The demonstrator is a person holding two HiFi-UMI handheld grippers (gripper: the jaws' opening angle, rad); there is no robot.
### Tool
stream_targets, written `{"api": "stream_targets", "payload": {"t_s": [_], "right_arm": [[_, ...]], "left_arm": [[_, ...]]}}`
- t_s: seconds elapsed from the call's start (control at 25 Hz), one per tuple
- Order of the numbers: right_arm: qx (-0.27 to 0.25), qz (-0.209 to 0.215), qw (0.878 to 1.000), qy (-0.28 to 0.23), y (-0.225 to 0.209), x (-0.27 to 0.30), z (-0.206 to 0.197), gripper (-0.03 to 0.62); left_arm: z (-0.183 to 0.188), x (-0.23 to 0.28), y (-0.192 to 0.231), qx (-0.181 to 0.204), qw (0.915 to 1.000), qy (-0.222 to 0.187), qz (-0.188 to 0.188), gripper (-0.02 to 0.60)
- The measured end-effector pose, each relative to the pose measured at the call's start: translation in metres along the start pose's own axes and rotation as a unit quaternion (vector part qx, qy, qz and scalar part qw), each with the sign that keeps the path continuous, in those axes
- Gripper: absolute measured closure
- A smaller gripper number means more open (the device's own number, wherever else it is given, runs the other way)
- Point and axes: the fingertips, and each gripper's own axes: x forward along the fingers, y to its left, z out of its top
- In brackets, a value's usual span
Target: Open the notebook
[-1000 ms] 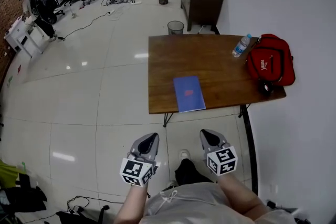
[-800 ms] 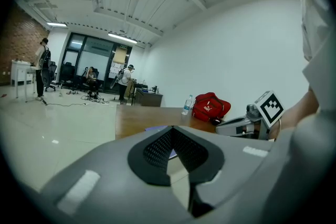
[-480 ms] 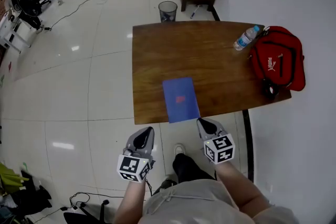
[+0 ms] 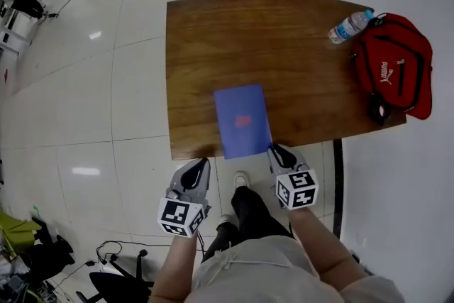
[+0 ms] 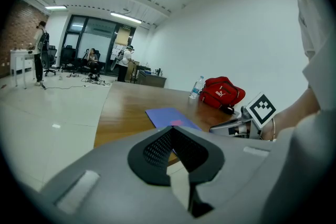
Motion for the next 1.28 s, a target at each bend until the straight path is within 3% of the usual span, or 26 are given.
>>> {"api": "stream_targets", "payload": {"t_s": [0.28,0.68,0.92,1.28], "right_arm": [[0.029,-0.008,0.999,0.011,-0.008,0.007,-0.015,0.528],[0.013,-0.014,0.999,0.026,-0.01,0.004,-0.015,0.58],[-0.025,-0.018,1.0,0.001,0.0,-0.011,0.009,0.586],[-0.054,0.006,0.998,-0.039,0.032,-0.036,0.055,0.586]], "left_arm": [[-0.02,0.006,0.0,-0.011,0.9997,0.022,-0.003,0.577],[-0.02,0.01,-0.007,-0.014,0.9996,0.022,-0.013,0.577],[-0.003,0.004,-0.004,-0.007,1.0,0.005,-0.004,0.577],[0.035,-0.019,-0.008,0.004,0.9988,-0.046,0.016,0.577]]}}
